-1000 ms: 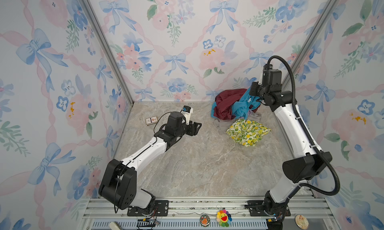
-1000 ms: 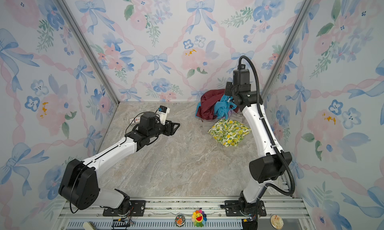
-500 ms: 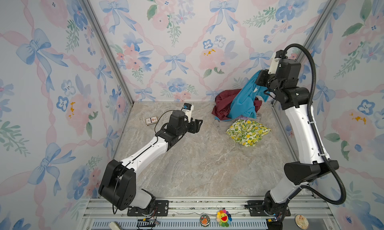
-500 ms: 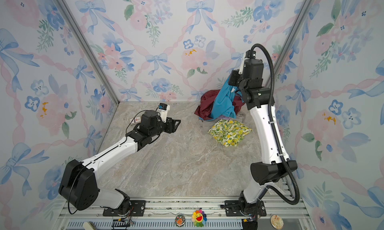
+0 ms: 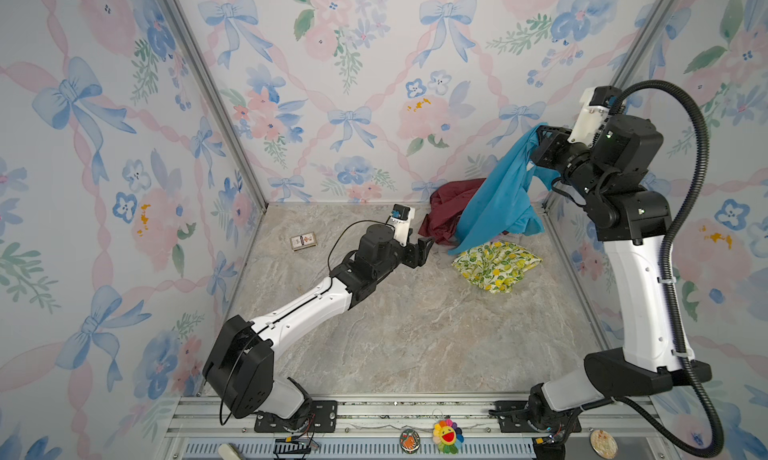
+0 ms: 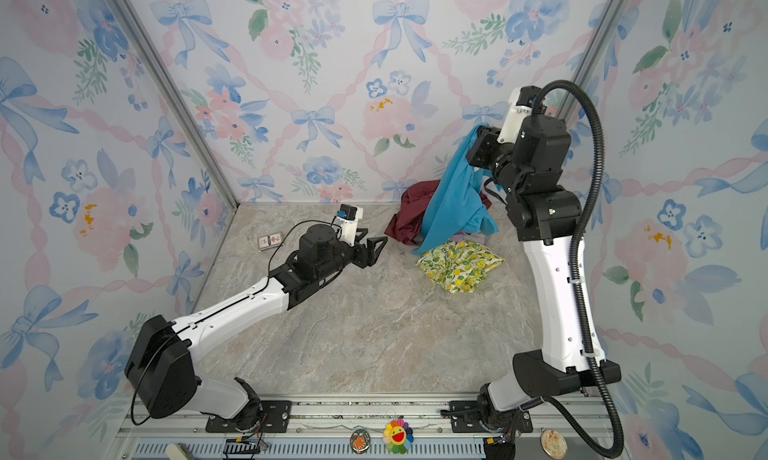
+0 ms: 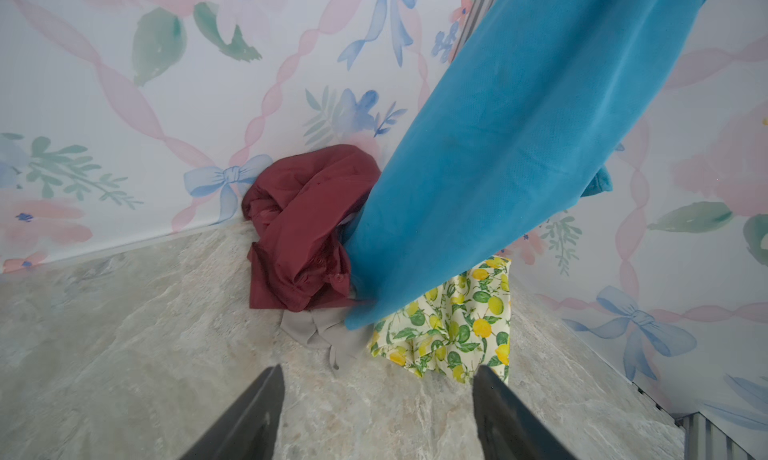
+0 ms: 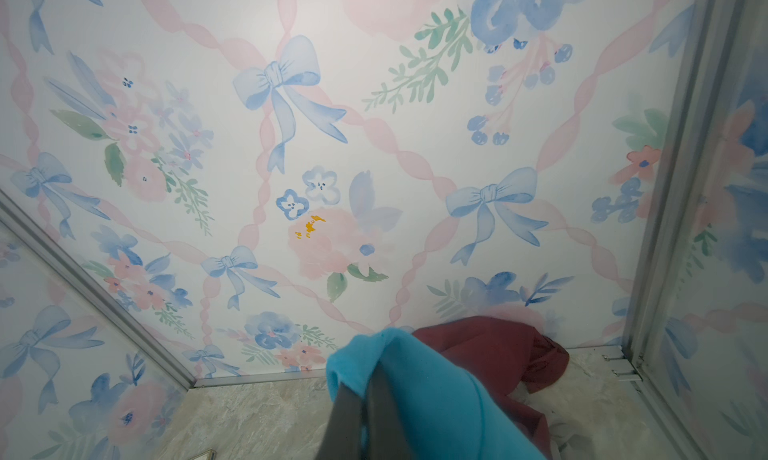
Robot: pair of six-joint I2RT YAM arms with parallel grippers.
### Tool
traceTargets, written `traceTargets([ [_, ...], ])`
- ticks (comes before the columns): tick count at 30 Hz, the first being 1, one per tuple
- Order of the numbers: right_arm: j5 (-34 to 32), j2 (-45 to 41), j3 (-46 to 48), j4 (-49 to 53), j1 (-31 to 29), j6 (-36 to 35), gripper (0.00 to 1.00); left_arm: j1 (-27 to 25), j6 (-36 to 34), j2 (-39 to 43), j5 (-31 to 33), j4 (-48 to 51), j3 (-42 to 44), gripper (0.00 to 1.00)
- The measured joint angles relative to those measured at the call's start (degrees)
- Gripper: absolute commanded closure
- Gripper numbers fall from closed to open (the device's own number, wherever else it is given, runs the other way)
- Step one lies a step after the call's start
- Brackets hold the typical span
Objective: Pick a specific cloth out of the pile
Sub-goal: 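Grasp the hanging turquoise cloth with the left gripper while the right gripper holds it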
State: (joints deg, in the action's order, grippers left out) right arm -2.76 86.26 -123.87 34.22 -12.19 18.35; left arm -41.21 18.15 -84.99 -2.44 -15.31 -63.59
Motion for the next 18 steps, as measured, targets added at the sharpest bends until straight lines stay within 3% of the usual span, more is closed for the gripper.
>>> traceTargets([
  [7, 1.29, -6.91, 6.69, -1.05, -4.02, 2.27, 1.0, -6.6, -0.33, -14.82, 0.15, -11.1, -10.67, 0.17],
  [14, 1.46, -9.79, 14.47, -1.2, -8.9, 2.71, 1.0, -10.51, 0.7, -24.57, 0.07, -24.72, -14.97, 0.18],
  [16, 1.46, -9.97, 15.82, -1.22, -9.81, 2.71, 1.0, -10.64, 1.62, -26.8, 0.13, -27.69, -16.92, 0.28],
  [18, 1.51, -10.19, 16.96, -1.31, -10.12, 2.78, 1.0, -10.67, 2.29, -28.98, 0.39, -29.77, -19.45, 0.57],
])
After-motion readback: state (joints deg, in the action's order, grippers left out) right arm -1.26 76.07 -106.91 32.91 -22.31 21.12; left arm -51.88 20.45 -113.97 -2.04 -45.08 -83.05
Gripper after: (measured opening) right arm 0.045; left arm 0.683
